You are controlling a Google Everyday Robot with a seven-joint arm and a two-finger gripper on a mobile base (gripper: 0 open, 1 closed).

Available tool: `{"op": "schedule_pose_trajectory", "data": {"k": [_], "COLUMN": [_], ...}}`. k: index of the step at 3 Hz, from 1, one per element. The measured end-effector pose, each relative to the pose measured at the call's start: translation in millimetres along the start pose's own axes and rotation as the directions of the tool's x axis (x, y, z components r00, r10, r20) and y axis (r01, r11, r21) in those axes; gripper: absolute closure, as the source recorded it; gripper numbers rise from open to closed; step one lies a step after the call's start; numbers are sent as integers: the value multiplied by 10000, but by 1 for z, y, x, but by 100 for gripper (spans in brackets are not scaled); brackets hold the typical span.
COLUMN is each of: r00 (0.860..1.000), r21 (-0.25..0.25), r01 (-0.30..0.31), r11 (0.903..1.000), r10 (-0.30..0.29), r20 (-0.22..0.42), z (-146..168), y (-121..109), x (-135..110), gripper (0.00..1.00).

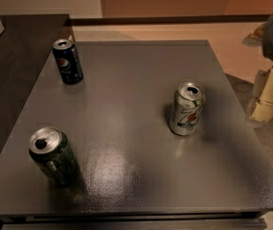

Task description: Pick pepsi can

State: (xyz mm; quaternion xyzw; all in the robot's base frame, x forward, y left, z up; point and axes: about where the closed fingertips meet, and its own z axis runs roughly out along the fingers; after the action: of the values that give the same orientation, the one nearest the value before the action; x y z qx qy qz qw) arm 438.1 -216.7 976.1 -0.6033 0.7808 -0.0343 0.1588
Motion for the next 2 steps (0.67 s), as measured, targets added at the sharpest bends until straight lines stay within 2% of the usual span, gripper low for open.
{"op": "schedule_pose_trajectory", "data": {"k": [1,2], "r00": [10000,9993], "r21": [2,136], "r01": [0,-69], "r11": [10000,9999], "r10": [0,64], "r20": [1,372], "z": [0,4], "y": [0,-10], "x": [0,-11], "gripper": [0,0]}}
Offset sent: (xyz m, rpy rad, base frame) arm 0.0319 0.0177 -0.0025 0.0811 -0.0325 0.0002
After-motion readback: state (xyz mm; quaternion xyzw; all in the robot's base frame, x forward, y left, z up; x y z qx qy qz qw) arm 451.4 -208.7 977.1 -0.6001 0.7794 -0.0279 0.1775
